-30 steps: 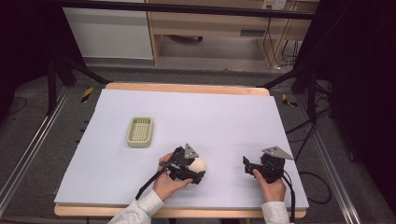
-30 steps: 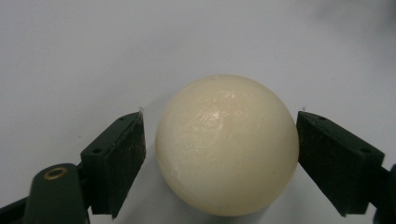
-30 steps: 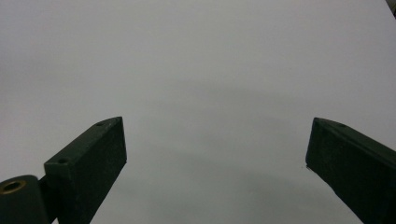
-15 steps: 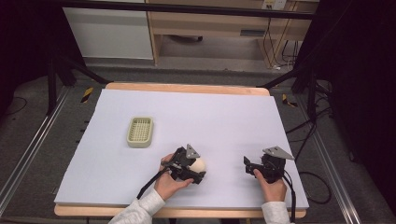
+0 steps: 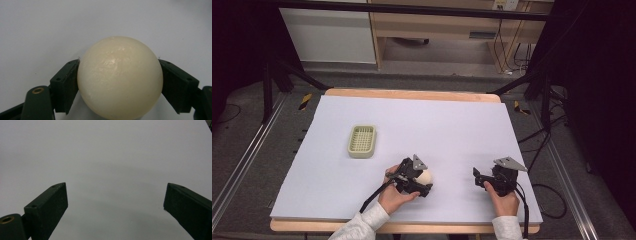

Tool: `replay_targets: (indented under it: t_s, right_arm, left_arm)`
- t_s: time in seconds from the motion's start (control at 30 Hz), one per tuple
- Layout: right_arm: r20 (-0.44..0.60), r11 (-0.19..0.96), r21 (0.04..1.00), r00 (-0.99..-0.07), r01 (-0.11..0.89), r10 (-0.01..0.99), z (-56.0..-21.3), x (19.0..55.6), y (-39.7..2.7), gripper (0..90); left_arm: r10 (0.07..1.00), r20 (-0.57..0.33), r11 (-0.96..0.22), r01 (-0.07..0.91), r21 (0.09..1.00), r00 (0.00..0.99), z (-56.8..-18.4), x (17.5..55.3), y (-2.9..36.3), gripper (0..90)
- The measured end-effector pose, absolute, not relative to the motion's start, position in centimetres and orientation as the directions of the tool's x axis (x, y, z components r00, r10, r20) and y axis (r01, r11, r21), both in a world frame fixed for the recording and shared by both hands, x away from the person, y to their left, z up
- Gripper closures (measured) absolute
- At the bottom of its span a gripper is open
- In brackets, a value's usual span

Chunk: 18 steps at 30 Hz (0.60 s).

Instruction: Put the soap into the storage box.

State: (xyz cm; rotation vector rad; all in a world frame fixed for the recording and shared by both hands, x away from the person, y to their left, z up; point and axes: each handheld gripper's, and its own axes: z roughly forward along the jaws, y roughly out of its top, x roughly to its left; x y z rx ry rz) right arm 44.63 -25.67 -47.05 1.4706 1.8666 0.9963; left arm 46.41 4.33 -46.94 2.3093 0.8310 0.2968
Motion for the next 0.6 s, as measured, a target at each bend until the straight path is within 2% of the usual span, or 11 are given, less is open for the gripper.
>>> replay_targets:
  t_s: [0.6]
  right_arm:
    - [0.015, 0.129, 0.820, -0.246, 0.557, 0.969, -47.10, 44.69, -25.66, 5.8]
  left_arm:
    - [0.640, -0.005, -0.583, 0.490, 0.648, 0.768, -46.83, 46.39, 4.30, 22.7]
